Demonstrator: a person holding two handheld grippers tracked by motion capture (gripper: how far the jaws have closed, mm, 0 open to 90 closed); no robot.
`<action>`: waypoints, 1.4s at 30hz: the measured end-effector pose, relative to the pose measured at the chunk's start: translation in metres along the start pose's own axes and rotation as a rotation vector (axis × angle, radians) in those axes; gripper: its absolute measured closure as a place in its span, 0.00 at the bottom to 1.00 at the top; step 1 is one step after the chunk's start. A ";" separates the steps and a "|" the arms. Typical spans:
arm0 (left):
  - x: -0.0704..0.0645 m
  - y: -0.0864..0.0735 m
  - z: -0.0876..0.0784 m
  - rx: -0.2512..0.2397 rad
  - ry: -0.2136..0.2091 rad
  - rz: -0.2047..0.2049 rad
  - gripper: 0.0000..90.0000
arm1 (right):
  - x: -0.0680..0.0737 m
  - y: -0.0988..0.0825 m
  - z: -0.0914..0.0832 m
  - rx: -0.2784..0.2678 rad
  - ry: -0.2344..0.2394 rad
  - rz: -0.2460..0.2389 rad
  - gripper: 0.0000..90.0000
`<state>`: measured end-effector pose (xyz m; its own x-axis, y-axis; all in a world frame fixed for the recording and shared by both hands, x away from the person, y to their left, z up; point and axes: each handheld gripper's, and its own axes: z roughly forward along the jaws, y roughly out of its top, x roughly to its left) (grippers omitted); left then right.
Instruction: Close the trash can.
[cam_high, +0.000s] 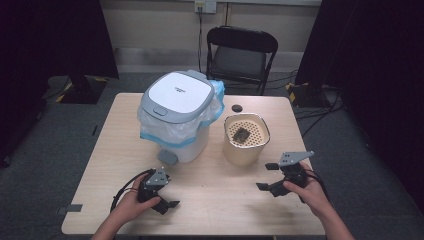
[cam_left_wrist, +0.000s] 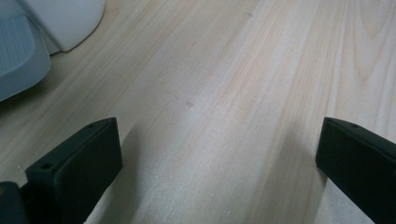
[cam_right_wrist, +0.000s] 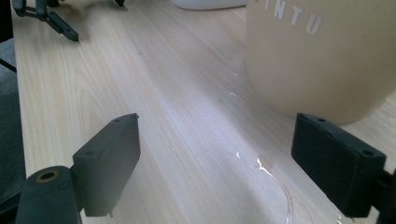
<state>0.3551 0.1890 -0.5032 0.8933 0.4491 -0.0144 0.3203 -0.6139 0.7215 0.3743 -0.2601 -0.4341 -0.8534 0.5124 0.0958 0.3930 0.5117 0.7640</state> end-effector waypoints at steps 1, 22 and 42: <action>0.000 0.000 0.000 0.000 0.000 0.000 0.00 | 0.000 -0.002 0.000 0.002 0.001 0.003 0.17; 0.000 0.000 0.000 0.000 0.000 0.000 0.00 | 0.000 -0.032 0.005 0.046 -0.029 0.005 0.17; 0.000 0.000 0.000 0.000 0.000 0.000 0.00 | 0.003 -0.050 0.014 0.091 -0.044 -0.010 0.17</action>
<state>0.3552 0.1890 -0.5031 0.8935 0.4488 -0.0142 0.3200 -0.6143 0.7213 0.3570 -0.2743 -0.4808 -0.8424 0.5357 0.0592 0.4159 0.5764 0.7034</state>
